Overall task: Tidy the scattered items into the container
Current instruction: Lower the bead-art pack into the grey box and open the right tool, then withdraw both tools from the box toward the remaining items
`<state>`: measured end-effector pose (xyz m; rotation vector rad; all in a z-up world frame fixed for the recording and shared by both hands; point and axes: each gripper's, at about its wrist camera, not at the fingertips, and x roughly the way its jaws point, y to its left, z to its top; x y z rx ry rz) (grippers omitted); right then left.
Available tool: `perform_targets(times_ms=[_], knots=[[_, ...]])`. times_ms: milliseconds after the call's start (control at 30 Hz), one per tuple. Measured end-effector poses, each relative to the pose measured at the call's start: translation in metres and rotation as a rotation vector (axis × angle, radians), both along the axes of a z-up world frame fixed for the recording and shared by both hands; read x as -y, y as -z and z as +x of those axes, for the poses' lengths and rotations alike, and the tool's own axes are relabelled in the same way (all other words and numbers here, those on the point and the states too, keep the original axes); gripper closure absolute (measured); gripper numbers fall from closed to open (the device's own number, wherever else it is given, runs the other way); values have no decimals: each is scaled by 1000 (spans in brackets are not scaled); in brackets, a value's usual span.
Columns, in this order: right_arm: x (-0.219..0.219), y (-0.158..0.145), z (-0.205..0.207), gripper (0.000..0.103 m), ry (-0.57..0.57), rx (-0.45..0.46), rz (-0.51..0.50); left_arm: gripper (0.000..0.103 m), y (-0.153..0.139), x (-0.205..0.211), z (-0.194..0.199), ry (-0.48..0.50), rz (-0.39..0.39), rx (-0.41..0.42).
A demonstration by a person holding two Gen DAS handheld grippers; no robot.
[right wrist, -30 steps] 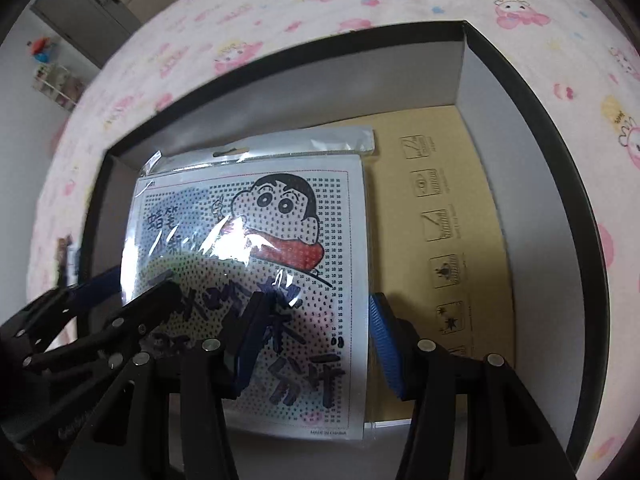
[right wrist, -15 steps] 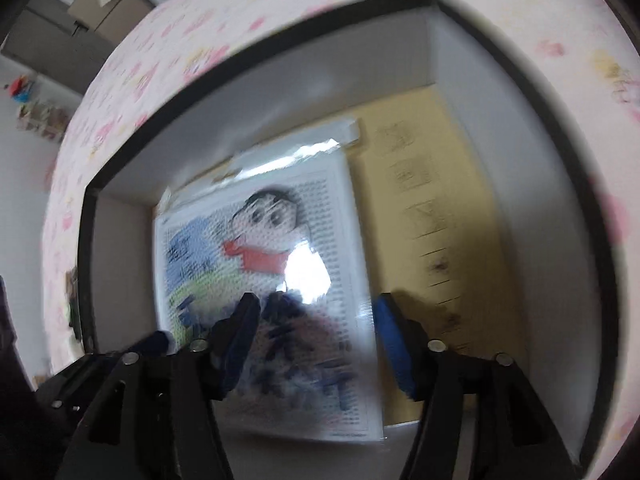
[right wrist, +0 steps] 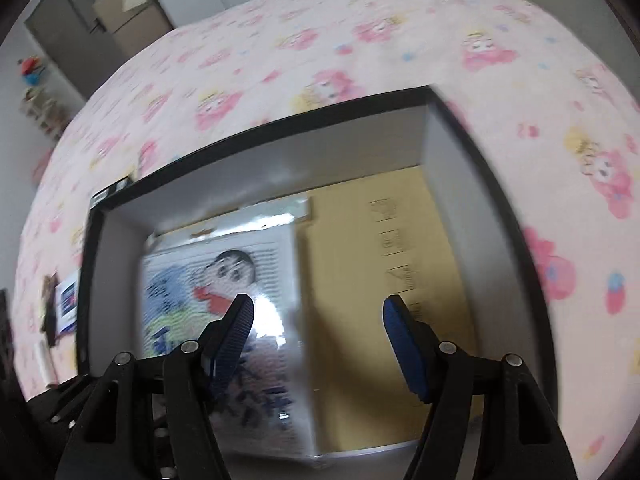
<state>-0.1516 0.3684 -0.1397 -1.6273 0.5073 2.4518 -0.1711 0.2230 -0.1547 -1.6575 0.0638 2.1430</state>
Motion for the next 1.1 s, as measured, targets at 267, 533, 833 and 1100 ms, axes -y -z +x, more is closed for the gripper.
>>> perform_targets(times_ms=[267, 533, 833, 1100], knots=[[15, 29, 4, 36, -101, 110, -290, 39, 5, -5, 5, 30, 7, 23], [24, -16, 28, 36, -87, -49, 49, 39, -27, 10, 25, 17, 39, -116], [97, -82, 62, 36, -123, -327, 193, 39, -82, 93, 64, -114, 60, -233], [167, -74, 69, 36, -214, -313, 76, 46, -104, 178, 94, -247, 80, -304]])
